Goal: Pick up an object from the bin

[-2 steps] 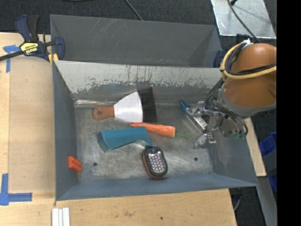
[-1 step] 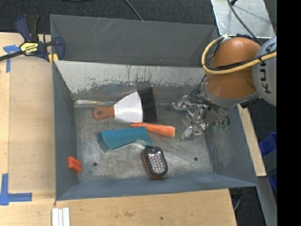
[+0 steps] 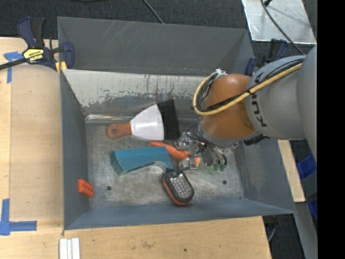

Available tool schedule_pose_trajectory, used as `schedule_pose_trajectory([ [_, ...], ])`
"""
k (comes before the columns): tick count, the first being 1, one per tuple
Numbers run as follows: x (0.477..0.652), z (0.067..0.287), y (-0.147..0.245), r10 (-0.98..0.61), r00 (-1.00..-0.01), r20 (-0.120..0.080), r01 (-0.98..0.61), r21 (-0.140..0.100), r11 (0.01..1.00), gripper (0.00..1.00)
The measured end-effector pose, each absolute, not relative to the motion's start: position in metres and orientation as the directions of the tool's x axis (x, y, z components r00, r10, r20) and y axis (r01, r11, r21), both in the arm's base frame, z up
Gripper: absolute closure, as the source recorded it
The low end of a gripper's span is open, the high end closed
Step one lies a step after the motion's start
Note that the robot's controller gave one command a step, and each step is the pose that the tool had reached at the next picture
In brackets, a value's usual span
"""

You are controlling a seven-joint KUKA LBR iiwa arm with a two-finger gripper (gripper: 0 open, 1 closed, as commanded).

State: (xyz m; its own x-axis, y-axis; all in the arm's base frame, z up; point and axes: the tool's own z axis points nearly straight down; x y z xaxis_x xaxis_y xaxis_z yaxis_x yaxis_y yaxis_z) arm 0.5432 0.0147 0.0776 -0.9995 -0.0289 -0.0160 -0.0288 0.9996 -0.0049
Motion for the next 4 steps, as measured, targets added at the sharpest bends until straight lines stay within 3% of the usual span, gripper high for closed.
schedule_pose_trajectory([
  [1,0.543,0.078,0.015,-0.029,-0.999,-0.016,-0.029,-0.005,1.0,1.0],
  [2,0.541,0.115,0.018,0.012,-1.0,0.001,0.012,-0.001,1.0,1.0],
  [3,0.534,0.156,0.026,-0.021,-1.0,-0.004,-0.021,0.0,1.0,1.0],
  [4,0.544,0.318,0.021,0.025,-1.0,-0.006,0.025,0.0,1.0,1.0],
])
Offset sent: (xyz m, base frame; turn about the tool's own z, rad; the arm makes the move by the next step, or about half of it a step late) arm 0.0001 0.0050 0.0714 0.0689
